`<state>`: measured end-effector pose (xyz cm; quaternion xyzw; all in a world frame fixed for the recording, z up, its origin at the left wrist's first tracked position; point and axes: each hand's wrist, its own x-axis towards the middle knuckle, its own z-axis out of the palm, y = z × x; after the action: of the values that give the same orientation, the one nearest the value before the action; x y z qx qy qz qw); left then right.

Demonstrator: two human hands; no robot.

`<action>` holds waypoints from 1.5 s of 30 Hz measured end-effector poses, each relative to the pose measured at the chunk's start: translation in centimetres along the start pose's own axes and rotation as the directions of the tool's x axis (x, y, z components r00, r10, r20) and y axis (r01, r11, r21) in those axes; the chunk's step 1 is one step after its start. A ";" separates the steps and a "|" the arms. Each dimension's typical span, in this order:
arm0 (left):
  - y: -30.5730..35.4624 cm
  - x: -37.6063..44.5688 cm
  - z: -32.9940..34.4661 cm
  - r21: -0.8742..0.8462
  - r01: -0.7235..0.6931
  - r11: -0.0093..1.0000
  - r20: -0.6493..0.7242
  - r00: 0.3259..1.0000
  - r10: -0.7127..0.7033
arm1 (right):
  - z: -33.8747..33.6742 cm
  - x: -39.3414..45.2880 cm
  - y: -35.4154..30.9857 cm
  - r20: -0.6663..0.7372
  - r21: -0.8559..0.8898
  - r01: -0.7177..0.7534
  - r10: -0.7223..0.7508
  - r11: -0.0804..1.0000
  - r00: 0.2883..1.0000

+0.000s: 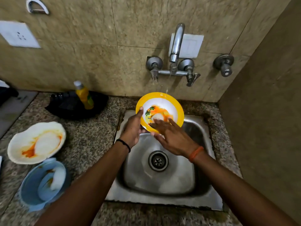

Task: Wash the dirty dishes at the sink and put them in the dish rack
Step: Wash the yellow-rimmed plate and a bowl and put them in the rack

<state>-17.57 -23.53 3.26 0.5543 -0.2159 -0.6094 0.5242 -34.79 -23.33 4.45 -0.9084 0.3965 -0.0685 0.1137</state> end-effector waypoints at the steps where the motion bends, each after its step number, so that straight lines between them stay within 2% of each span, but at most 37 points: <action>1: -0.1 0.0 0.1 0.022 -0.004 1.000 -0.004 1.000 0.004 | -0.1 -0.1 0.5 0.067 -0.049 0.044 -0.041 0.998 0.997; 2: -0.3 -0.1 0.1 0.028 -0.004 1.000 -0.010 1.000 0.005 | -0.4 0.2 1.2 0.101 -0.096 0.041 -0.031 0.995 0.994; 6: -0.5 -0.3 0.5 -0.028 -0.002 1.000 -0.012 1.000 0.002 | -1.5 2.2 1.8 0.145 -0.206 -0.144 0.176 0.968 0.974; 10: -0.5 0.1 0.3 -0.039 -0.001 0.999 -0.032 0.999 0.000 | -1.0 1.2 -0.4 0.233 -0.057 0.007 0.007 0.998 0.973; 12: -0.6 0.3 0.3 -0.026 -0.007 1.000 -0.038 0.999 0.006 | -1.6 0.7 0.5 0.210 -0.101 0.050 -0.028 0.994 0.977; 15: -0.7 0.2 1.2 -0.008 -0.010 1.000 -0.016 1.000 0.010 | -2.1 1.1 2.0 0.144 -0.285 -0.124 0.170 0.950 0.975; 16: -0.7 0.3 1.5 0.008 -0.019 1.000 -0.019 1.000 0.020 | -2.1 1.1 1.6 0.150 -0.292 -0.147 0.197 0.945 0.969; 17: -0.6 0.3 1.8 0.011 -0.029 1.000 -0.025 0.999 0.029 | -1.8 1.0 1.0 0.170 -0.236 -0.142 0.185 0.961 0.968; 19: -0.7 0.4 1.8 -0.017 -0.034 0.999 -0.035 0.999 0.033 | -1.8 0.6 -0.7 0.248 0.046 -0.110 0.095 0.993 0.964; 21: -1.0 0.5 1.5 -0.058 -0.015 0.998 -0.038 0.999 0.012 | -2.5 0.9 -1.4 0.345 0.227 -0.122 0.037 0.966 0.938; 23: -1.2 0.6 1.4 -0.058 0.014 0.998 -0.023 1.000 -0.015 | -2.6 2.6 0.2 0.352 0.149 -0.126 0.067 0.981 0.933; 26: -1.3 0.8 1.6 -0.030 0.014 0.999 -0.028 0.999 -0.015 | -2.1 4.8 2.8 0.247 -0.151 -0.153 0.187 0.977 0.951; 29: -0.5 1.3 1.6 -0.010 -0.015 1.000 -0.109 0.994 0.014 | -1.9 4.2 1.9 0.261 -0.228 -0.215 0.272 0.950 0.926; 30: -0.4 1.6 1.2 -0.003 -0.029 1.000 -0.140 0.990 0.029 | -2.1 3.5 1.1 0.304 -0.181 -0.208 0.255 0.961 0.918; 32: -0.5 2.3 0.3 0.007 -0.059 0.998 -0.167 0.984 0.060 | -2.6 1.9 -0.5 0.380 0.031 -0.191 0.165 0.981 0.910; 34: -0.7 2.5 -0.1 -0.008 -0.066 0.998 -0.139 0.988 0.064 | -2.9 1.5 -1.0 0.389 0.284 -0.180 0.058 0.942 0.920; 35: -0.9 2.5 0.1 -0.013 -0.052 0.999 -0.105 0.993 0.051 | -3.0 1.8 -0.9 0.377 0.340 -0.174 0.036 0.924 0.925; 37: -0.9 2.4 0.8 -0.001 -0.003 1.000 -0.040 0.999 0.003 | -2.3 3.1 0.3 0.328 0.236 -0.114 0.031 0.965 0.944; 39: -0.6 2.3 1.4 0.043 0.040 0.998 -0.012 0.999 -0.039 | -1.2 4.2 2.5 0.239 -0.016 -0.048 0.051 0.999 0.970; 42: 0.0 2.6 1.5 0.111 0.053 0.992 -0.035 0.998 -0.050 | -0.9 4.4 4.8 0.157 -0.198 -0.154 0.187 0.968 0.970; 45: 0.3 3.0 1.4 0.150 0.048 0.988 -0.115 0.993 -0.031 | -0.4 2.7 2.3 0.184 -0.254 -0.195 0.245 0.947 0.952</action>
<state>-18.23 -26.69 2.62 0.6304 -0.2210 -0.5690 0.4796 -34.73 -26.88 4.33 -0.8673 0.4866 0.0893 0.0554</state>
